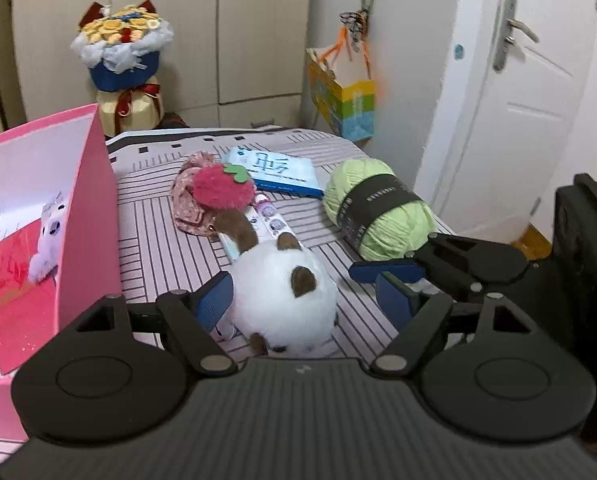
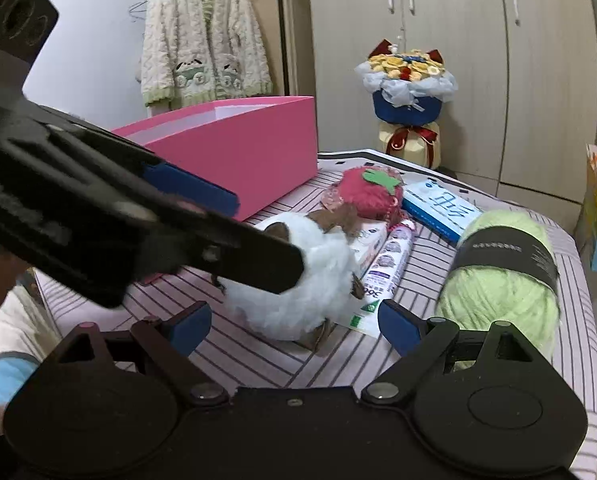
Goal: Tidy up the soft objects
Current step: 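Move the left gripper back toward the white-and-brown plush cat, then grasp the white-and-brown plush cat with the left gripper and lift, then carry the plush cat with the left gripper into the pink box and release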
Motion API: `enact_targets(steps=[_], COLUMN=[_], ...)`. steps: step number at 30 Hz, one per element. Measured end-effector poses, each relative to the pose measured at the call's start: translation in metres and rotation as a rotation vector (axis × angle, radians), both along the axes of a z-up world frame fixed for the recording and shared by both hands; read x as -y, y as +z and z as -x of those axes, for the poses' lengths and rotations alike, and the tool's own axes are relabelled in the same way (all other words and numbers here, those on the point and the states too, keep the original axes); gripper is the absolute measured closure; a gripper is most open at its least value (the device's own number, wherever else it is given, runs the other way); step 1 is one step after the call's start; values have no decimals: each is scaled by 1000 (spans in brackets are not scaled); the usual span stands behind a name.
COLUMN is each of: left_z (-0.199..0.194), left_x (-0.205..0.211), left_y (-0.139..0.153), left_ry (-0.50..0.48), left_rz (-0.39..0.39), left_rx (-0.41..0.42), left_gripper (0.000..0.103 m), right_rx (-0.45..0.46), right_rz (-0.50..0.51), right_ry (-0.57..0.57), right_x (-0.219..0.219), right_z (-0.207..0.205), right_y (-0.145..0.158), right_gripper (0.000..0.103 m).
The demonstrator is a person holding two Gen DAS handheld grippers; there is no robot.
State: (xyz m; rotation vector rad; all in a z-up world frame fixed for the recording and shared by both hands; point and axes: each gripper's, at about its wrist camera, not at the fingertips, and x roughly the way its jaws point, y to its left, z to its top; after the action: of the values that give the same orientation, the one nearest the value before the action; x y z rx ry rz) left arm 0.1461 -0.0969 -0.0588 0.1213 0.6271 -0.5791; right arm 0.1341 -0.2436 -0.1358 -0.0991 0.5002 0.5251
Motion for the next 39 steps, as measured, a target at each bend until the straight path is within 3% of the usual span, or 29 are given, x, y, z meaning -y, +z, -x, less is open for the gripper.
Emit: enact_targets(steps=[6,15,17,19,24,31,39], left_z=[5,-13,-16,-20,-18,5,41], left_x=[6,5,7,4,3,-3,-11], left_y=[-16,-24,-27,-29,-29,-24,-9], left_ry=[75,138,144,128,133,150,171], left_rz=[3,27,19,60,82,98,72], left_rx=[120,45,30,-32,-69,-90,-118], left_gripper=[28,28,34,42,44,44,44], right_rx=[-15,-154,-144,-141,-103,-71,-107], right_rz=[-32,-37,-40,-37,9,8,-20], right_ry=[36,21,16,12,-40,-55,-28], right_x=[-4,-8,-10,-13,-24,-31,-38], right_z=[-11,-32,-31,-31,-25,4,38], right_y=[4,-5,-4,-5,-5,-2,11], right_gripper=[10,10,11,19,31,33,31])
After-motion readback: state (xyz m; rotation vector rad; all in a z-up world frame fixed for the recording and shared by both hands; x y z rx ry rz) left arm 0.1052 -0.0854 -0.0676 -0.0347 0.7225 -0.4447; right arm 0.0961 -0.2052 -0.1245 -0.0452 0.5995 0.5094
